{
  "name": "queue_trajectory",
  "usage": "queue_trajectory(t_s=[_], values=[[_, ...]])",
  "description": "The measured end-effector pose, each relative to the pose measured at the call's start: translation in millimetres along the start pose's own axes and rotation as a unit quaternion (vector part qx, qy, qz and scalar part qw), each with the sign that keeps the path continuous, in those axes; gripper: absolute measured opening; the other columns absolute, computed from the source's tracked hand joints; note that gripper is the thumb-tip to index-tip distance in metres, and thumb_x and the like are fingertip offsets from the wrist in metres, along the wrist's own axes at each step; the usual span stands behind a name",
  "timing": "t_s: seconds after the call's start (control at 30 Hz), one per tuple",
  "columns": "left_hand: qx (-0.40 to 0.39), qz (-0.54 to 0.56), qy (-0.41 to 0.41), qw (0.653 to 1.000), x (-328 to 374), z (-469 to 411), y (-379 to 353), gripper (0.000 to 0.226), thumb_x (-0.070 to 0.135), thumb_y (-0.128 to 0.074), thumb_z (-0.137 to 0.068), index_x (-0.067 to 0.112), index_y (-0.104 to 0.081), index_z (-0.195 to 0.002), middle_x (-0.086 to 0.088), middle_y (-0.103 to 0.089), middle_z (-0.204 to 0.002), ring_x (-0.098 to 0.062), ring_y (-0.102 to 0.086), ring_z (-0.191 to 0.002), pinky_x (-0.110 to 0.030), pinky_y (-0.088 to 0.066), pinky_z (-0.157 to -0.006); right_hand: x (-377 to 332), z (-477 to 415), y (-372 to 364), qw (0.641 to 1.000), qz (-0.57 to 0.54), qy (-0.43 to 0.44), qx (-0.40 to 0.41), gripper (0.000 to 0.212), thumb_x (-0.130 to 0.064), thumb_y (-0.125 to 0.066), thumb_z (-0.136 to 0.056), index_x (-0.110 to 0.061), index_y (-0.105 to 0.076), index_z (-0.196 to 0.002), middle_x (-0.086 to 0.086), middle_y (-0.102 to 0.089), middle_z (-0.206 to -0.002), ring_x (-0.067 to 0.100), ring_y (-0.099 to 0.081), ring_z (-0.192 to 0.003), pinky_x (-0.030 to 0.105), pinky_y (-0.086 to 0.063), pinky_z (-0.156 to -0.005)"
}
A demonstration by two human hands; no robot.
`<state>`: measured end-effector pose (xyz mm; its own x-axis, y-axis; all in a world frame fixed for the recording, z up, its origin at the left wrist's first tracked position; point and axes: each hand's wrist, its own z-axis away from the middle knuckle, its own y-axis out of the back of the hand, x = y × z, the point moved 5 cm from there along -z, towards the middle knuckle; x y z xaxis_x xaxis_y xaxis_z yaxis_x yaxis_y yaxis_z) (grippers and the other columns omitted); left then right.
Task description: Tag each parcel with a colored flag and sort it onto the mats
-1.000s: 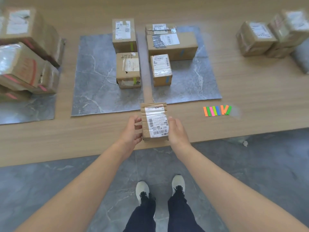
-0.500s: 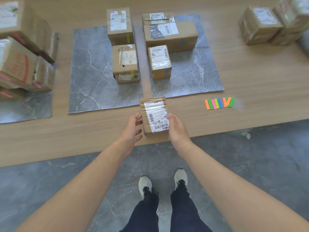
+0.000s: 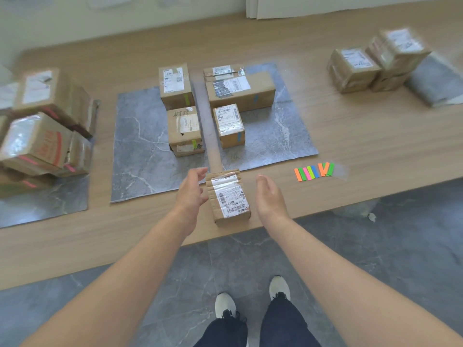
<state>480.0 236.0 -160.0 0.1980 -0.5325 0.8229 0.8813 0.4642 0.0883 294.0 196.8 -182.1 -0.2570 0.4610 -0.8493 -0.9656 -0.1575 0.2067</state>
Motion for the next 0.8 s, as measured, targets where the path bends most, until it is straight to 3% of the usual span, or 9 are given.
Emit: queue_trajectory(t_s=[0.1,0.17,0.23,0.27,0.33,0.4,0.53,0.63,0.8], values=[[-0.022,-0.001,-0.016,1.0,15.5,3.4,-21.6,0.033,0.038,-0.041,-0.1,0.027,-0.068,-0.116,0.004,-0.056,-0.134,-0.023,-0.052,-0.126,-0.043,-0.045,-0.11,-10.5,1.3,18.3,1.0,-0.002,0.024,0.014,0.03,-0.044,-0.032,-0.108,-0.027,-0.056,-0.116,-0.016,-0.056,-0.096,0.0,-0.051,-0.089,0.028,-0.034,-0.09],[-0.041,-0.006,-0.016,0.999,21.9,3.3,-42.0,0.033,0.038,-0.044,-0.099,0.026,-0.069,-0.116,0.005,-0.058,-0.131,-0.022,-0.053,-0.124,-0.042,-0.045,-0.109,-12.0,-1.7,35.0,0.999,-0.004,0.034,0.023,0.04,-0.044,-0.032,-0.109,-0.016,-0.059,-0.117,-0.004,-0.062,-0.108,-0.003,-0.054,-0.092,0.03,-0.038,-0.086],[-0.06,-0.007,-0.011,0.998,23.1,3.1,-66.0,0.033,0.038,-0.046,-0.099,0.024,-0.07,-0.115,0.005,-0.061,-0.128,-0.02,-0.056,-0.121,-0.042,-0.046,-0.108,-7.4,-8.5,53.6,0.999,-0.005,0.03,0.041,0.044,-0.043,-0.034,-0.108,-0.009,-0.06,-0.115,0.002,-0.064,-0.104,0.012,-0.06,-0.098,0.034,-0.044,-0.086],[-0.07,-0.007,-0.008,0.997,22.3,2.9,-79.0,0.033,0.038,-0.046,-0.098,0.023,-0.071,-0.115,0.005,-0.063,-0.125,-0.02,-0.057,-0.119,-0.042,-0.047,-0.108,-2.7,-14.2,62.8,0.998,-0.004,0.029,0.049,0.042,-0.043,-0.035,-0.107,-0.011,-0.061,-0.11,0.001,-0.063,-0.093,0.019,-0.06,-0.095,0.034,-0.044,-0.083],[-0.083,-0.007,0.002,0.997,19.4,-1.4,-104.9,0.034,0.038,-0.046,-0.099,0.022,-0.072,-0.113,0.005,-0.065,-0.122,-0.02,-0.058,-0.117,-0.042,-0.048,-0.107,9.1,-30.4,81.4,0.998,0.0,0.022,0.059,0.034,-0.042,-0.038,-0.106,-0.02,-0.063,-0.107,-0.01,-0.057,-0.086,0.015,-0.056,-0.093,0.034,-0.042,-0.08],[-0.088,-0.011,0.013,0.996,15.2,-6.3,-130.0,0.035,0.04,-0.044,-0.099,0.024,-0.072,-0.112,0.006,-0.065,-0.123,-0.021,-0.058,-0.118,-0.041,-0.048,-0.106,18.0,-45.7,99.9,0.998,0.01,0.018,0.063,0.031,-0.039,-0.04,-0.106,-0.025,-0.064,-0.12,-0.015,-0.057,-0.092,0.011,-0.054,-0.098,0.03,-0.039,-0.086],[-0.089,-0.03,0.055,0.994,3.1,-17.5,-180.2,0.037,0.042,-0.044,-0.097,0.025,-0.071,-0.115,0.006,-0.063,-0.126,-0.023,-0.057,-0.119,-0.041,-0.048,-0.106,42.2,-76.6,134.7,0.997,0.034,-0.003,0.063,0.031,-0.035,-0.044,-0.104,-0.024,-0.064,-0.125,-0.013,-0.064,-0.095,0.013,-0.06,-0.096,0.032,-0.046,-0.086],[-0.103,-0.032,0.067,0.992,-3.5,-24.7,-212.1,0.039,0.045,-0.041,-0.099,0.024,-0.069,-0.116,0.005,-0.063,-0.126,-0.023,-0.058,-0.118,-0.042,-0.047,-0.107,52.8,-97.2,152.8,0.998,0.045,-0.005,0.045,0.032,-0.029,-0.047,-0.103,-0.023,-0.064,-0.129,-0.009,-0.068,-0.114,0.011,-0.06,-0.109,0.03,-0.046,-0.09],[-0.105,-0.037,0.101,0.989,-16.3,-40.6,-247.3,0.045,0.048,-0.036,-0.1,0.025,-0.069,-0.119,0.004,-0.062,-0.128,-0.025,-0.06,-0.117,-0.042,-0.048,-0.105,67.2,-123.6,170.5,0.999,0.05,-0.013,0.015,0.033,-0.014,-0.047,-0.102,-0.02,-0.066,-0.129,-0.011,-0.065,-0.124,0.006,-0.058,-0.111,0.016,-0.042,-0.082]])
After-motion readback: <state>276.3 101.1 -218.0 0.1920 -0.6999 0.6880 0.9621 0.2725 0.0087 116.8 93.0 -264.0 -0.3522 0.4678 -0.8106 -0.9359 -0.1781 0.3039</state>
